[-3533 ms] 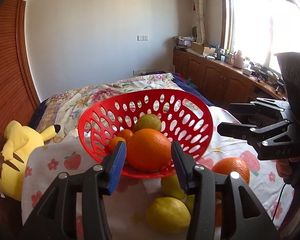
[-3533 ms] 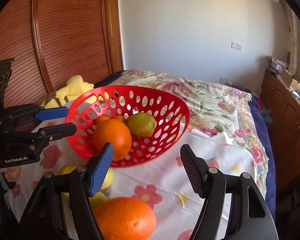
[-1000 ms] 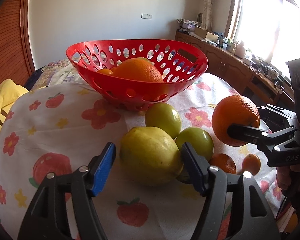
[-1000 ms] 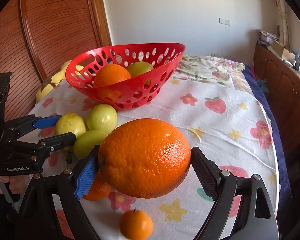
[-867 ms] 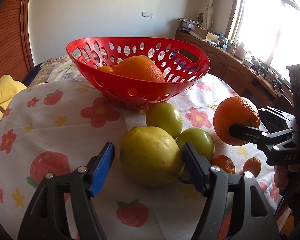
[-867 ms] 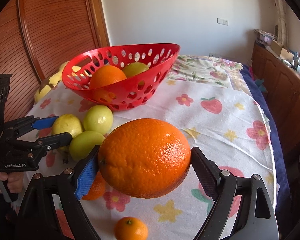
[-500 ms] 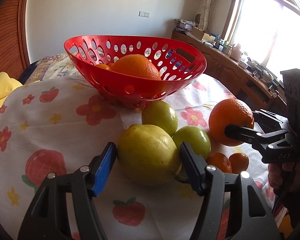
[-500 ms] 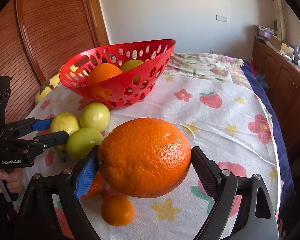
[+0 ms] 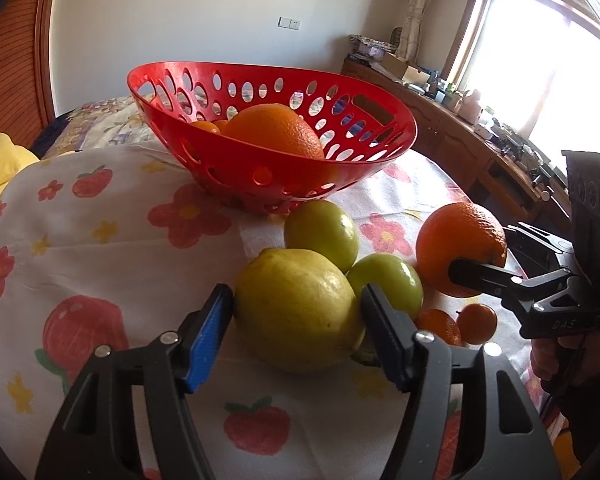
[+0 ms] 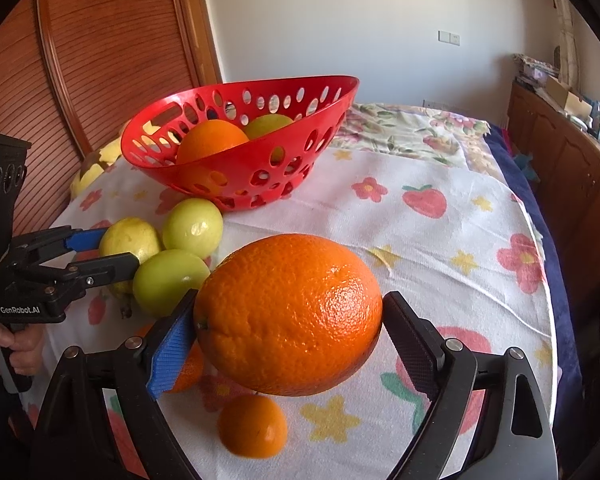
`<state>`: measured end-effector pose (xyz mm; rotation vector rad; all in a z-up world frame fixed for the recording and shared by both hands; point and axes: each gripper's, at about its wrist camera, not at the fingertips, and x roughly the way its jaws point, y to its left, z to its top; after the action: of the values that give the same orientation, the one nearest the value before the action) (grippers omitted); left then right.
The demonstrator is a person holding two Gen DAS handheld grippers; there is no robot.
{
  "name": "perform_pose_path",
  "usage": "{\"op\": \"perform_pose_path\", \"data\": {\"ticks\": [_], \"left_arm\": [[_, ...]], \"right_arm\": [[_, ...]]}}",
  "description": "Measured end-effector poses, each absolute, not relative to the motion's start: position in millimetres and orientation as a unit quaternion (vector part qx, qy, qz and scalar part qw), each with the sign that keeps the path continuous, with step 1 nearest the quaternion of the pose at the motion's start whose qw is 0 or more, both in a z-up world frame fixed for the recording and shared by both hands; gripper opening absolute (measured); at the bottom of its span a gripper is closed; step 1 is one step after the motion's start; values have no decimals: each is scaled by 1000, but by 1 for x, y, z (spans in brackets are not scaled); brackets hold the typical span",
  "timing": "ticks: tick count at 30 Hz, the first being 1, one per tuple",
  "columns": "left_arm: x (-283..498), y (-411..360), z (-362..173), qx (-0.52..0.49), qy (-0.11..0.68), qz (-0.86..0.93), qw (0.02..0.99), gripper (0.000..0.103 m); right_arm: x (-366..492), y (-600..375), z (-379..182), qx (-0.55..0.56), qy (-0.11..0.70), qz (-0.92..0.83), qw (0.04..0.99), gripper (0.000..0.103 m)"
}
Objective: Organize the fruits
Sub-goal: 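Grasp the large orange with the right tool while the left tool grasps the yellow lemon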
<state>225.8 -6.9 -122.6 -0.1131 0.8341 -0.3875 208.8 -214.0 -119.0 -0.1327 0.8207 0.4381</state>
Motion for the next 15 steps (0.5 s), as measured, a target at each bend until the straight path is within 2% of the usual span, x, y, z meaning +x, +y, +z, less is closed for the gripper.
{"op": "perform_pose_path", "data": {"ticks": [15], "left_arm": [[215,16,-115,0,401,-145,904,63]], "right_arm": [[208,-217,-119,-68,391,215,892,90]]}}
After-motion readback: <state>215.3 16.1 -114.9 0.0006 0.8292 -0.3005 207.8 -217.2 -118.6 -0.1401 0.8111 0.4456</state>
